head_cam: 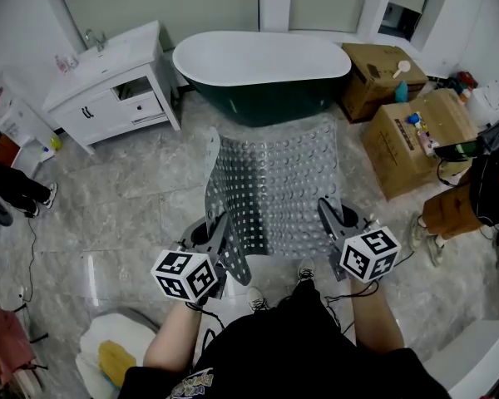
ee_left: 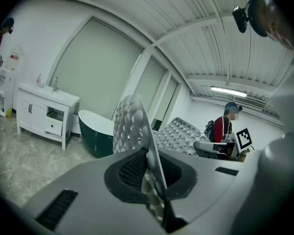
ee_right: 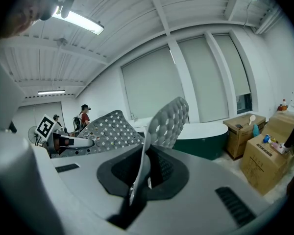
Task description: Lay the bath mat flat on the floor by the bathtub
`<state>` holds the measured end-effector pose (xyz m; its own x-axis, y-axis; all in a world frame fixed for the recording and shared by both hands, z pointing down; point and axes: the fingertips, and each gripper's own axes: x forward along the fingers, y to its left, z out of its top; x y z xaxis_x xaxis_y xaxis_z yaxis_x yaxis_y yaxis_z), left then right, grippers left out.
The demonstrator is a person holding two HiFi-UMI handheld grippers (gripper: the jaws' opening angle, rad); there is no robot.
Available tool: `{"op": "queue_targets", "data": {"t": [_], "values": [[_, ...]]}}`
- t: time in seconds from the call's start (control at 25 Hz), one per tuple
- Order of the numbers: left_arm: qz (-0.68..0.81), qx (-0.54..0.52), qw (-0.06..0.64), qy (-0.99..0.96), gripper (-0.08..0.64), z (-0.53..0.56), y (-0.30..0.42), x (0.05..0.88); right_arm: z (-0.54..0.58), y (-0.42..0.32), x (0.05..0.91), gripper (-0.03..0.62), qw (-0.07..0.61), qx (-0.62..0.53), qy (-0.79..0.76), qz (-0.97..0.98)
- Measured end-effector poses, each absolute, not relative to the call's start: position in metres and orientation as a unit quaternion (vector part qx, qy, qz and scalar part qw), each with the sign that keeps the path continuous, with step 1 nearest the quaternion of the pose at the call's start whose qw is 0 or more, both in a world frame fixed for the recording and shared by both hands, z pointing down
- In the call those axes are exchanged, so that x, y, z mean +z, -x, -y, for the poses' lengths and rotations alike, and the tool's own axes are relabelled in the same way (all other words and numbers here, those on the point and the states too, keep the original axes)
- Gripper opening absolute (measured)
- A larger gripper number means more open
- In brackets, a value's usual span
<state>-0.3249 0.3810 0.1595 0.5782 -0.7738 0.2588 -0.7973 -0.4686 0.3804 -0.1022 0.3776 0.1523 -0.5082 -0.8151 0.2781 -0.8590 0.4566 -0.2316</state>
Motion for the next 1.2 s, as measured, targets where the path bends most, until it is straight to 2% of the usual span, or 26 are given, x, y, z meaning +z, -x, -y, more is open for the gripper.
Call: {"op": "queue_targets", "data": {"t": [0.56,1.2], "values": [[0.475,0.028,0.243,-0.845,0.034,-0.346,0.263,0.169,-0.332,0.039,0.166,0.031,0.063,0.187,-0.477,0.857],[0.502,0.024,0.249,-0.828,0.034,-0.279,0.158,0.183,-0.255,-0.061,0.185,0.029,0.066,0.194,-0.444,0.872]]}}
